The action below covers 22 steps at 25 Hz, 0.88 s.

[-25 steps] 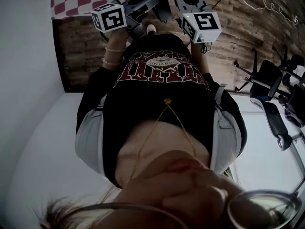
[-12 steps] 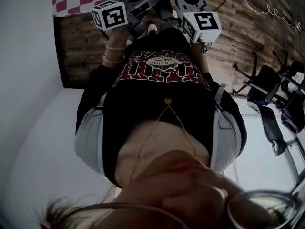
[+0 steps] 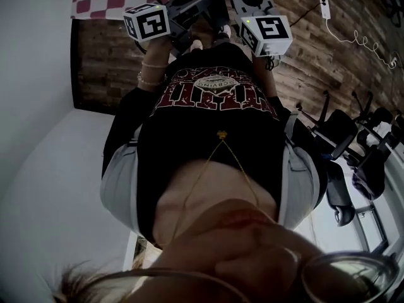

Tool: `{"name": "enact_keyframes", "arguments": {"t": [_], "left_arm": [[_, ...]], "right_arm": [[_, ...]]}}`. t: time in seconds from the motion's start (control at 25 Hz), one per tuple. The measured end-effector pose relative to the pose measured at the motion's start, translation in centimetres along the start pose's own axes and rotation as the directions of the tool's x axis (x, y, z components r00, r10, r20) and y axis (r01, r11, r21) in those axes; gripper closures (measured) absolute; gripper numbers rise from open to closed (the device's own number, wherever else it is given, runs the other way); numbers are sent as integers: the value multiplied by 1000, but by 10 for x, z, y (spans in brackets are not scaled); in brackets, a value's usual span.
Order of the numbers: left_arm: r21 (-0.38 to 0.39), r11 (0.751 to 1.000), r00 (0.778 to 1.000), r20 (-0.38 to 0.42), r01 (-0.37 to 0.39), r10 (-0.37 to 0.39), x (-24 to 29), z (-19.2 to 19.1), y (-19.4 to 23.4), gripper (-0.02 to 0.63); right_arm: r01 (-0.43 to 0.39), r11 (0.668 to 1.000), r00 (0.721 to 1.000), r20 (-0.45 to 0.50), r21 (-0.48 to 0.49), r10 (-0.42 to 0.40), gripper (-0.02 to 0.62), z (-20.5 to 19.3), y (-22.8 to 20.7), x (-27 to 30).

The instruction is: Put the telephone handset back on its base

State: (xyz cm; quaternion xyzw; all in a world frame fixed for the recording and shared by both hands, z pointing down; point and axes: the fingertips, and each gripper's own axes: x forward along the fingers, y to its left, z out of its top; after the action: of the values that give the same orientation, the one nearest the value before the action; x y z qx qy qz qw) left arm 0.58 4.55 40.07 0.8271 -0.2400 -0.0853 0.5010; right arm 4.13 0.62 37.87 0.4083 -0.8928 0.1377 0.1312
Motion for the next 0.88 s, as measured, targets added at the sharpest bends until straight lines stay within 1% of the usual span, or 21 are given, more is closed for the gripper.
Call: {"name": "enact_keyframes", "arguments": {"t": [0.12, 0.28, 0.48, 0.6, 0.8, 0.88], "left_arm": [[-24, 999, 999, 29, -26, 27, 7, 4, 9, 524], [-10, 998, 996, 73, -60, 61, 17, 14, 13, 525], [-31, 997, 991, 104, -76, 79, 43, 20, 18, 524], [-13, 994, 986, 130, -106, 106, 56, 28, 18, 525], [-26, 990, 974, 178, -136, 138, 62, 27, 20, 525], [-46, 989, 970, 193, -139, 145, 63, 22, 23, 524]], "right_arm": [[-36, 999, 999, 0, -2, 36, 574, 3, -10, 8], [-62, 998, 998, -4, -15, 62, 574, 4, -21, 13], [-106, 994, 994, -17, -26, 106, 574, 6, -47, 20], [-132, 991, 991, -24, -29, 131, 574, 7, -60, 23], [-177, 983, 984, -29, -38, 176, 574, 5, -68, 24], [-198, 979, 980, -36, -39, 196, 574, 3, -69, 25]]}}
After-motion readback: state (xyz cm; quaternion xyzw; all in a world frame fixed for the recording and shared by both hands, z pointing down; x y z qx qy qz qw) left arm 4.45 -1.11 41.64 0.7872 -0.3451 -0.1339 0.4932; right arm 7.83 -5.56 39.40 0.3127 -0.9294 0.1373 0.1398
